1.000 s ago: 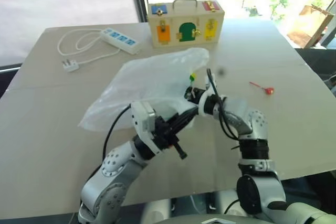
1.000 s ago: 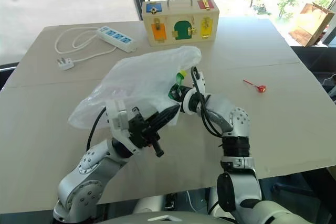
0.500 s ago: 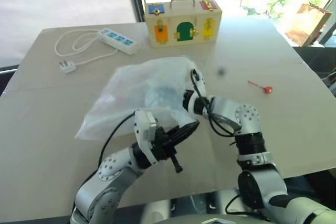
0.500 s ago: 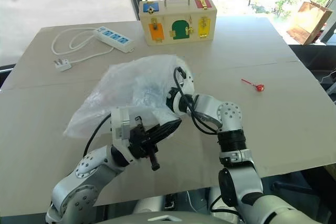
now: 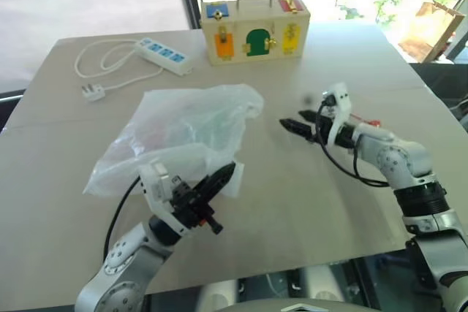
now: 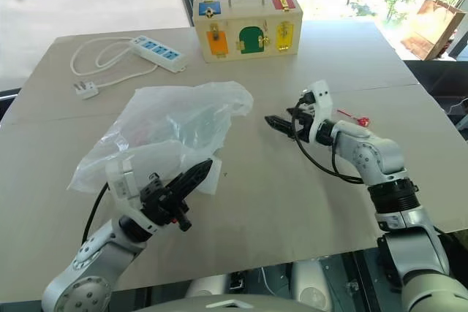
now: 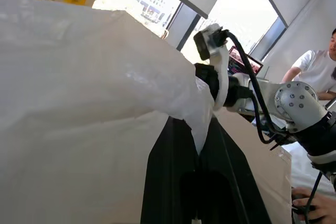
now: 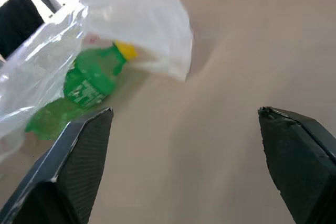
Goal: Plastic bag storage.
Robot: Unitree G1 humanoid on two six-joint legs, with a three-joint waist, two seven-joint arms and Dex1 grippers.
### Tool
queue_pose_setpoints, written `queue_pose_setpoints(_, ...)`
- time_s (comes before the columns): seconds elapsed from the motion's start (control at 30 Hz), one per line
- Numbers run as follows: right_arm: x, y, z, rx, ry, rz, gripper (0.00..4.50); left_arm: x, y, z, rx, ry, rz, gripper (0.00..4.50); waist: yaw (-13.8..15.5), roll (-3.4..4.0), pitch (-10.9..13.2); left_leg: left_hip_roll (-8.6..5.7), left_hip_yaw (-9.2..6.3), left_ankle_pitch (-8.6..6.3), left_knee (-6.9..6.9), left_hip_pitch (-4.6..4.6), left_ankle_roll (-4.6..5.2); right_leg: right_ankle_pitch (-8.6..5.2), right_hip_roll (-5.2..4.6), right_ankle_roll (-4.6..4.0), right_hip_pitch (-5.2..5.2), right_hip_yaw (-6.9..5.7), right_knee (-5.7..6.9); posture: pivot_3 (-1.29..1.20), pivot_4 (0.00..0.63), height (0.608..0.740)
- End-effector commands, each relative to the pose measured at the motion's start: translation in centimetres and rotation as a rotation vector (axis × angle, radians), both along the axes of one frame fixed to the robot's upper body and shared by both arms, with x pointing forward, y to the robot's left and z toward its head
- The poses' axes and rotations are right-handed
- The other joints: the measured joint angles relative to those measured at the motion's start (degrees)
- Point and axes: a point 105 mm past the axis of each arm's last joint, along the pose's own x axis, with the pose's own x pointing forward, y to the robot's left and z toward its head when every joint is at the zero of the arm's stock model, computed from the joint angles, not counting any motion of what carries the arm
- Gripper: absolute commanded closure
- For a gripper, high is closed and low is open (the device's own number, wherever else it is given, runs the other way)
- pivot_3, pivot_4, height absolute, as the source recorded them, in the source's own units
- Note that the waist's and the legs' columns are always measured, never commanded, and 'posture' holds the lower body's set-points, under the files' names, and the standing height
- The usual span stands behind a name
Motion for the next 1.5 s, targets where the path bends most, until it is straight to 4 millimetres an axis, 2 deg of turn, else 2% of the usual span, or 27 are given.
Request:
queue_pose_setpoints(0.03, 1.2, 1.9, 0.7, -0.165, -0.255, 0.039, 0.04, -0.7, -0.5, 1.5, -0.006, -0.057, -0.04, 4.5, 0.0, -0.02, 0.0, 0.0, 0.02, 0.0, 0.0, 0.03, 0.0, 0.0, 0.02, -0.01, 0.0, 0.02, 0.0, 0.0, 0.15, 0.74)
queue_pose_setpoints(0.23, 3.4, 6.7, 0.2, -0.231, -0.389, 0.078, 0.04, -0.7, -1.1, 1.6, 0.012, -0.061, -0.07, 4.5, 0.2, -0.1, 0.1, 0.01, 0.2, 0.13, 0.0, 0.03, -0.22, 0.05, 0.03, 0.03, -0.07, 0.22, 0.06, 0.0, 0.15, 0.74)
queue_pose_setpoints(0.4, 5.8, 8.3, 1.1, -0.192, -0.396, -0.02, 0.04, -0.9, -1.3, 1.4, 0.018, -0.055, -0.074, 4.5, 0.1, -0.17, 0.2, 0.04, 0.34, 0.19, -0.01, 0.03, -0.32, 0.05, -0.01, 0.02, -0.09, 0.3, 0.02, 0.0, 0.15, 0.74)
queue_pose_setpoints(0.5, 6.4, 8.4, 1.5, -0.153, -0.382, -0.056, 0.9, -0.9, -1.3, 1.5, 0.025, -0.057, -0.065, 4.5, 0.3, -0.17, 0.2, 0.07, 0.34, 0.19, -0.03, 0.02, -0.33, 0.03, -0.07, -0.01, -0.09, 0.29, 0.02, 0.0, 0.15, 0.74)
queue_pose_setpoints(0.6, 6.6, 8.0, 1.5, -0.151, -0.382, -0.06, 2.19, -0.8, -1.1, 1.7, 0.025, -0.065, -0.048, 4.5, 0.1, -0.17, 0.2, 0.07, 0.36, 0.19, -0.05, 0.03, -0.33, 0.03, -0.11, -0.03, -0.09, 0.3, 0.01, 0.0, 0.15, 0.74)
queue_pose_setpoints(0.7, 6.9, 6.6, 1.4, -0.152, -0.378, -0.077, 3.59, -0.6, -0.7, 1.8, 0.031, -0.072, -0.029, 4.5, 0.1, -0.15, 0.2, 0.07, 0.37, 0.2, -0.07, 0.04, -0.34, 0.04, -0.1, -0.01, -0.1, 0.31, 0.03, 0.0, 0.15, 0.74)
queue_pose_setpoints(0.73, 7.0, 6.1, 1.5, -0.149, -0.378, -0.085, 4.19, -0.6, -0.6, 1.8, 0.032, -0.072, -0.028, 4.5, 0.1, -0.15, 0.2, 0.07, 0.37, 0.2, -0.08, 0.04, -0.34, 0.04, -0.09, -0.01, -0.11, 0.3, 0.04, 0.0, 0.15, 0.74)
queue_pose_setpoints(0.77, 7.2, 5.6, 1.8, -0.146, -0.38, -0.093, 4.42, -0.5, -0.6, 1.8, 0.033, -0.073, -0.028, 4.5, 0.1, -0.15, 0.2, 0.07, 0.37, 0.2, -0.08, 0.05, -0.34, 0.05, -0.09, 0.0, -0.12, 0.31, 0.06, 0.0, 0.15, 0.74)
queue_pose_setpoints(1.0, 8.5, -0.1, 5.5, -0.178, -0.445, -0.236, 4.42, 1.0, 0.9, 3.5, 0.022, -0.129, 0.003, 4.5, 0.2, -0.15, 0.2, 0.04, 0.37, 0.2, -0.08, 0.05, -0.34, 0.05, -0.11, 0.0, -0.11, 0.32, 0.08, 0.0, 0.15, 0.74)
queue_pose_setpoints(1.1, 8.6, -2.6, 8.0, -0.226, -0.482, -0.281, 4.42, 2.8, 3.2, 5.7, -0.043, -0.173, 0.069, 4.5, 0.3, -0.15, 0.2, 0.02, 0.33, 0.22, -0.07, 0.05, -0.36, 0.1, -0.11, 0.08, -0.12, 0.3, 0.14, 0.0, 0.15, 0.74)
queue_pose_setpoints(1.23, 7.9, -4.6, 9.3, -0.295, -0.466, -0.28, 4.42, 3.9, 5.1, 7.5, -0.133, -0.185, 0.109, 4.5, 0.2, -0.13, 0.3, 0.0, 0.32, 0.23, -0.07, 0.06, -0.38, 0.16, -0.09, 0.19, -0.14, 0.31, 0.21, 0.0, 0.15, 0.74)
queue_pose_setpoints(1.33, 7.2, -5.7, 9.4, -0.357, -0.439, -0.269, 4.42, 4.2, 5.1, 7.8, -0.144, -0.172, 0.097, 4.5, 0.2, -0.14, 0.3, 0.0, 0.38, 0.23, -0.08, 0.06, -0.38, 0.16, -0.1, 0.19, -0.15, 0.35, 0.2, 0.0, 0.15, 0.74)
queue_pose_setpoints(1.5, 5.9, -5.7, 5.9, -0.444, -0.344, -0.191, 4.42, 4.1, 4.1, 6.1, -0.122, -0.105, 0.068, 4.5, 0.3, -0.18, 0.2, -0.03, 0.42, 0.23, -0.11, 0.06, -0.38, 0.16, -0.09, 0.2, -0.14, 0.34, 0.13, 0.0, 0.15, 0.74)
